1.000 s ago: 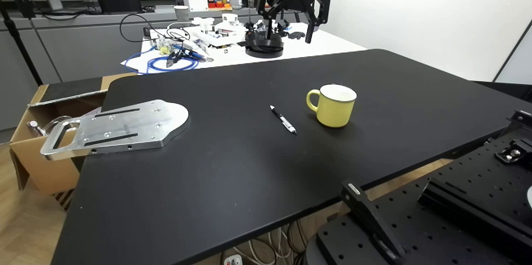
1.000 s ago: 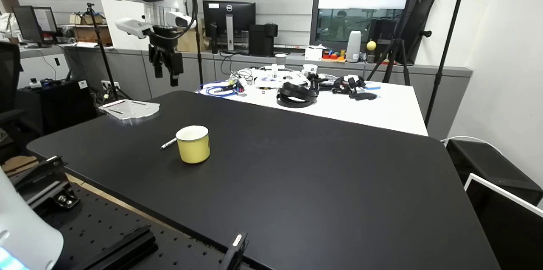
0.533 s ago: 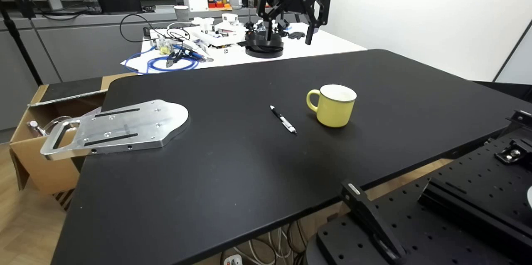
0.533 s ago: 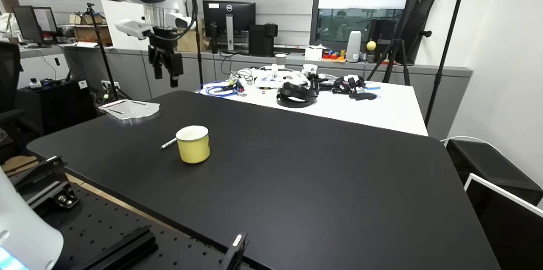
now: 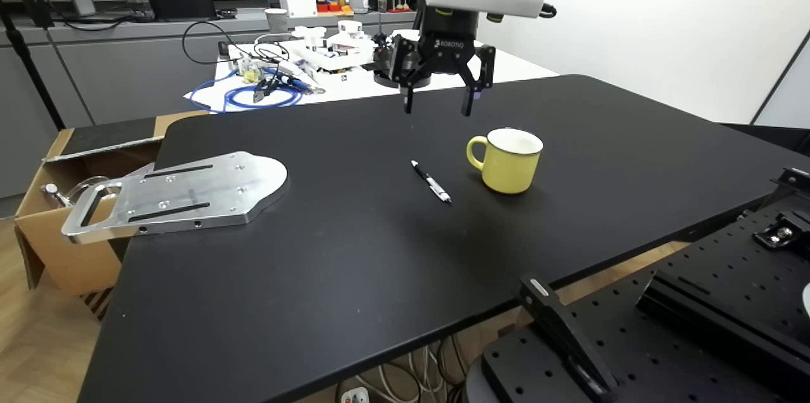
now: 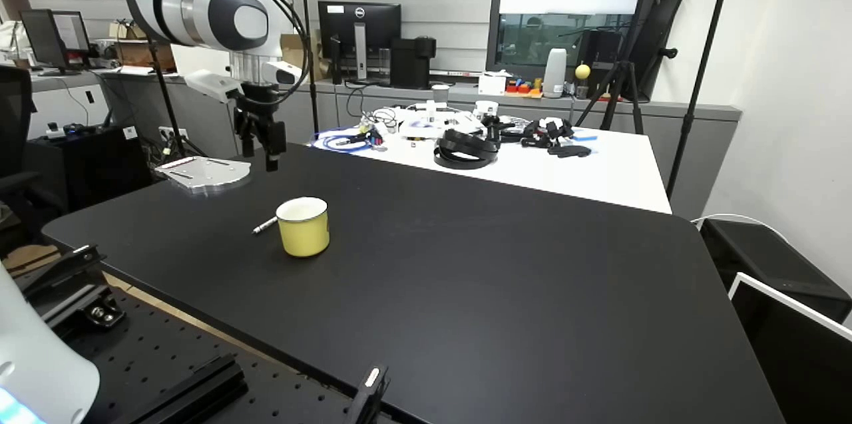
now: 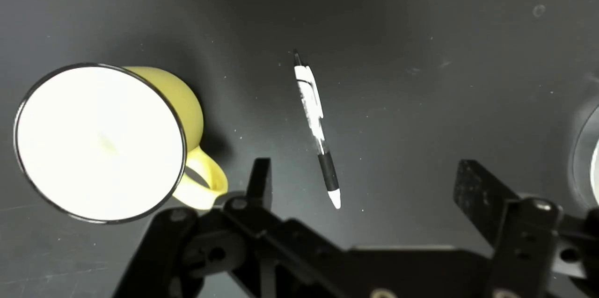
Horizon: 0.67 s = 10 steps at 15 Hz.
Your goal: Put the pen in the mug.
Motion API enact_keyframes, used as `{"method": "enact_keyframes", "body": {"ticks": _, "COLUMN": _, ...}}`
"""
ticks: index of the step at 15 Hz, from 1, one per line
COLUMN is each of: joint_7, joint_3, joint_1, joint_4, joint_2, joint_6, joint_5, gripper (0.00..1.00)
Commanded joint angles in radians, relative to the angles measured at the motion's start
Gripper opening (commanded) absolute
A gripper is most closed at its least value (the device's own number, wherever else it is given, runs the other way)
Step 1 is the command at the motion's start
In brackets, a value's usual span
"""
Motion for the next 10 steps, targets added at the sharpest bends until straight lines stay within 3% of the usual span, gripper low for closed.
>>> {"method": "enact_keyframes", "body": {"ticks": 1, "joint_7": 0.009, "joint_3": -0.019, "joint_1": 0.03, "joint_4": -0.001, "joint_2": 0.058, "joint_6": 0.072, "joint_5": 0.005, "gripper": 1.0}}
{"method": "enact_keyframes", "body": {"ticks": 10, "joint_7": -0.038, "joint_3": -0.013, "joint_1": 0.056, "joint_4": -0.003, "joint_2": 0.208, "joint_6": 0.29, "joint_5": 0.026, "gripper": 1.0}}
